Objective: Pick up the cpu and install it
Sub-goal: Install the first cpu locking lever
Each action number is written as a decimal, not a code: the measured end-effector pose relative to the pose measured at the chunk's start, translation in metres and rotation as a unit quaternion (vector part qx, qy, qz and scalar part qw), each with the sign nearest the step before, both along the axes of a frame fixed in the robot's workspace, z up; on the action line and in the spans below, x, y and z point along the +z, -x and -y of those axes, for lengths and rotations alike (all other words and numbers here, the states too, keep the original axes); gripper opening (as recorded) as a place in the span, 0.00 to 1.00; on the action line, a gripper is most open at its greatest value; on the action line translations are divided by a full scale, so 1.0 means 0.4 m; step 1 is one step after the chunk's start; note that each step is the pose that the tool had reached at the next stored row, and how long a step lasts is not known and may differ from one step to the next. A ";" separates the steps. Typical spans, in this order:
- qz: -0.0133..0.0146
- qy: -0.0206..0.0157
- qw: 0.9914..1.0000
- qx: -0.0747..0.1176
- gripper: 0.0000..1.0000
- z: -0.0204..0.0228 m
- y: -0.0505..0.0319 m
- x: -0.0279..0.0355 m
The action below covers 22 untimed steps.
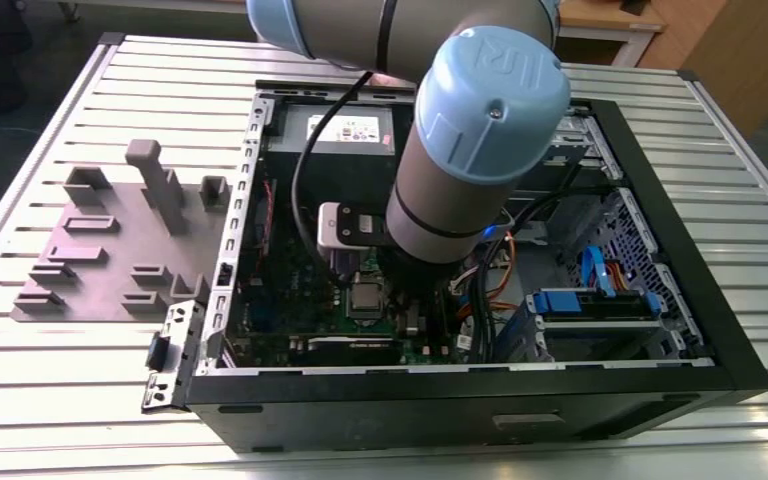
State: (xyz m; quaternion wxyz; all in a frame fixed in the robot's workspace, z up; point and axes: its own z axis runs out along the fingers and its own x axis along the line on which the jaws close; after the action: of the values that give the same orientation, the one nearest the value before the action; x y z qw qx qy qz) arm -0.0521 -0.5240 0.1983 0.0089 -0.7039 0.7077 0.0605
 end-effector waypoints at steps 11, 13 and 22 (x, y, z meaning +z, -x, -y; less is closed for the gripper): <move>0.000 0.011 1.000 0.000 0.11 -0.004 0.001 -0.001; 0.000 0.011 1.000 0.000 0.11 -0.004 0.002 -0.001; 0.000 0.012 1.000 0.000 0.11 -0.005 0.002 -0.005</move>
State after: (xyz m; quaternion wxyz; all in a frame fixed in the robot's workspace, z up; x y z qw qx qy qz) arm -0.0527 -0.5222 0.1964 0.0008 -0.7039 0.7084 0.0522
